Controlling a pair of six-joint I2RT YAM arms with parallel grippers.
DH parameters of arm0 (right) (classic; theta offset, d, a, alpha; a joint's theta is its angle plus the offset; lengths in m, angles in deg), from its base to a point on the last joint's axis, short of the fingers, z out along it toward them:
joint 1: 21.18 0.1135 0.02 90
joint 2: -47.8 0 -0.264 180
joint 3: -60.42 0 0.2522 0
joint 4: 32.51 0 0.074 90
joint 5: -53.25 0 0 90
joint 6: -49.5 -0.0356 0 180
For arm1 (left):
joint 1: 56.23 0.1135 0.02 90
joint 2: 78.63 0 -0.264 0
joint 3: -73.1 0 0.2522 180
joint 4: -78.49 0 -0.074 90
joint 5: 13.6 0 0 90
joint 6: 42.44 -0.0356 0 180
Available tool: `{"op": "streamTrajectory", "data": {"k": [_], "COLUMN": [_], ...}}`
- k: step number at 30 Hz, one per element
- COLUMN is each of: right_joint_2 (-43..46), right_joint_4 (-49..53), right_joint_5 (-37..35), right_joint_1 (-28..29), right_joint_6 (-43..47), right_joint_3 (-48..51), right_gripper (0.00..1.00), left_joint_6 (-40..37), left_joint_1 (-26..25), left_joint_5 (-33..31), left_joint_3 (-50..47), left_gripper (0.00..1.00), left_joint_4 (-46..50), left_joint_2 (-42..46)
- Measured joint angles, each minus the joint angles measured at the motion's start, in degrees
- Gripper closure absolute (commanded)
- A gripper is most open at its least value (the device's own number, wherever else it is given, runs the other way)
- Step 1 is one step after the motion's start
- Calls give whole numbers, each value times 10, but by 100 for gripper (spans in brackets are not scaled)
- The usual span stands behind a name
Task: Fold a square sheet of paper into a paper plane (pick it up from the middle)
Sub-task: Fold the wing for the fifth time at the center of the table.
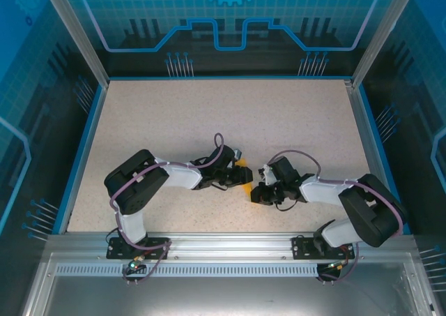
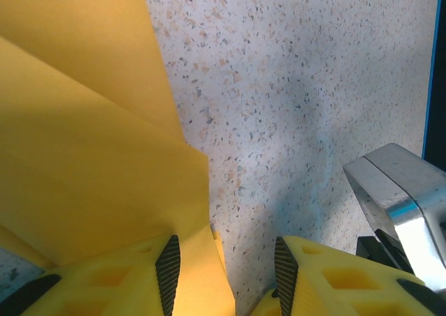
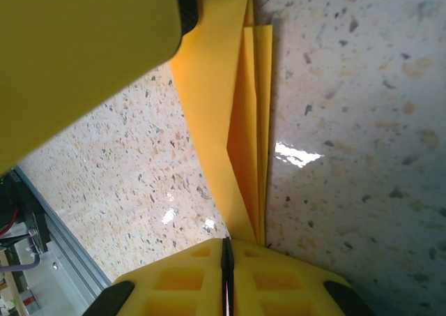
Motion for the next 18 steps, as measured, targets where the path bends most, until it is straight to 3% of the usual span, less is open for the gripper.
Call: {"op": "streamTrajectory", "data": {"k": [18], "right_joint_2": [38], "right_joint_4": [-35], "right_joint_5": [13], "right_joint_1": [-9], "right_joint_6": [1], "right_joint_3": [48], "right_gripper": [89], "left_joint_6": [0], "left_joint_1": [0], "left_joint_5": [4], "left_joint_3": [0], "left_gripper": [55], "left_joint_4": [0], "left_joint_2": [-1]}}
